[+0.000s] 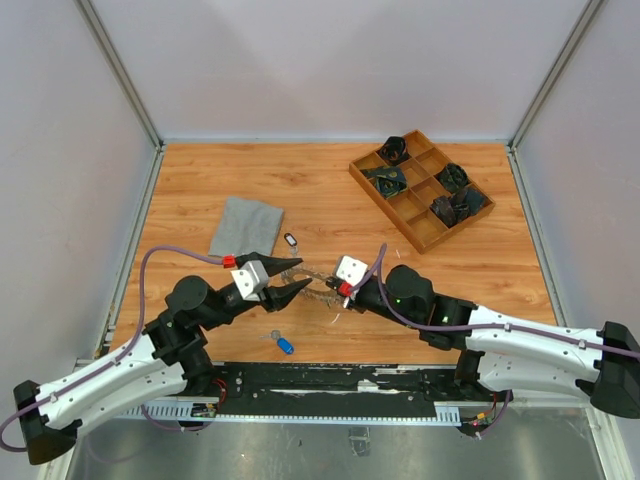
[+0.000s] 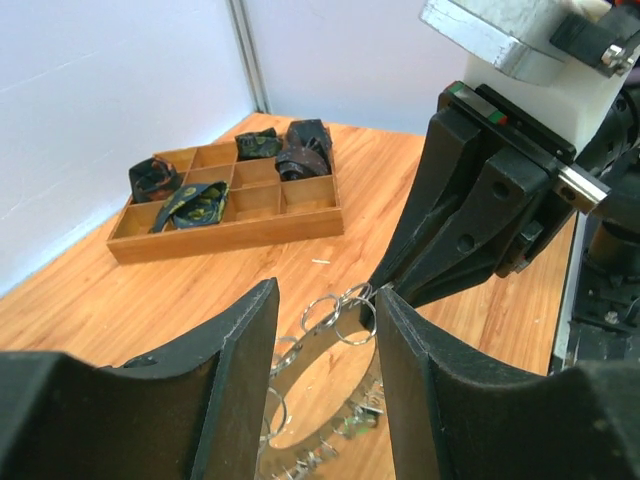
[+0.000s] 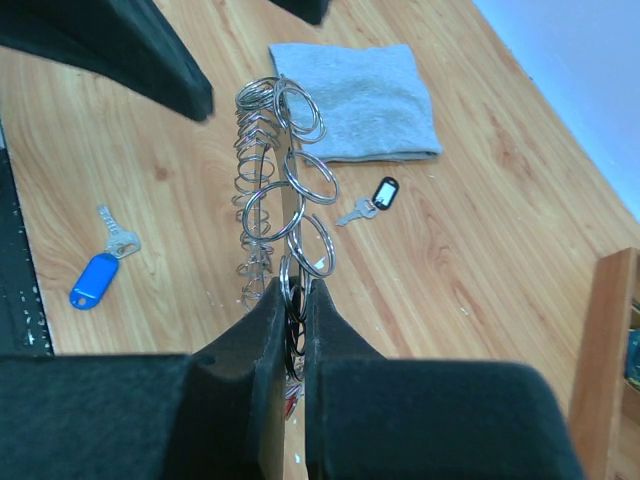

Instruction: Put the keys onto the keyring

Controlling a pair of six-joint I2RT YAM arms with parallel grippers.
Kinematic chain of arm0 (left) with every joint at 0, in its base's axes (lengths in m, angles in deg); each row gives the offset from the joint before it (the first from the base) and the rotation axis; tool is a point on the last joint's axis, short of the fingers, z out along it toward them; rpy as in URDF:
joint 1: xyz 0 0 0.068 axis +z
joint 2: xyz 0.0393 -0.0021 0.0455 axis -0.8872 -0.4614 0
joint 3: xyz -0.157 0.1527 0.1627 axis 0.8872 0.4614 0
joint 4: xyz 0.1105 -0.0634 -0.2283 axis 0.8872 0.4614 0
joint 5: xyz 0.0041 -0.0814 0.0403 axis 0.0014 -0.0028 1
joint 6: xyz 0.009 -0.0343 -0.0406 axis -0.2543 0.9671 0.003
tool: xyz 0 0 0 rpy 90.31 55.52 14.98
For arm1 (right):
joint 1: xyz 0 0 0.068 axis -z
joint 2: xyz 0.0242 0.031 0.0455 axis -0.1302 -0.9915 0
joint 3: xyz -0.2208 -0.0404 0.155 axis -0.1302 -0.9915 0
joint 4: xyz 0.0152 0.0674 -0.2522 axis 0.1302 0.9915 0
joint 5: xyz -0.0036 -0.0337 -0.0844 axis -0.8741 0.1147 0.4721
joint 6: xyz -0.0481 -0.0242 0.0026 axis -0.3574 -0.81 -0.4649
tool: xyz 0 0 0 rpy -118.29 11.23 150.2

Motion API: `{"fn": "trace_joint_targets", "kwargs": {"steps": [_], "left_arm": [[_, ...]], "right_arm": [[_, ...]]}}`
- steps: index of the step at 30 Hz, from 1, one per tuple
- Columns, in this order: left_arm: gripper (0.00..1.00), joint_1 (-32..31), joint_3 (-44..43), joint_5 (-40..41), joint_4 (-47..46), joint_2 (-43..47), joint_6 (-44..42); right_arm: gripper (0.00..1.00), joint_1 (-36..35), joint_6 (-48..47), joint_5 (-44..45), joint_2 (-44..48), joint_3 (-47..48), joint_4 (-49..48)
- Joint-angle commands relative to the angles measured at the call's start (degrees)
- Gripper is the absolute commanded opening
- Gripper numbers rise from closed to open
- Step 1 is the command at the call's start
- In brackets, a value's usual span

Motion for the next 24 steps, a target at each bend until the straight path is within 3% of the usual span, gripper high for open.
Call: {"fn": "trace_joint_targets", "kwargs": {"steps": [1,8,16,24], "left_arm": [[0.49,-0.37,-0.94,2.52,1.00,3.14,3.83],[0.41,-0.40,-0.91,1.41,4.94,3.00,3.47],[0.50,-0.36,-4.05,10.03,4.36,-0.98,-11.85],[0.51,-2.81,-2.62,17.41,-9.43,-3.71,-23.36]], "right_arm": [[0.01,-0.39,-3.43,3.53,2.85,2.92,-1.90],[0.01,-0.40,0.28,10.85,4.00,4.75,-1.59],[0.01,-0.41,11.86,14.15,1.25,14.40,10.09],[0.01,-0.41,19.28,12.37,-0.92,19.51,15.13]]}}
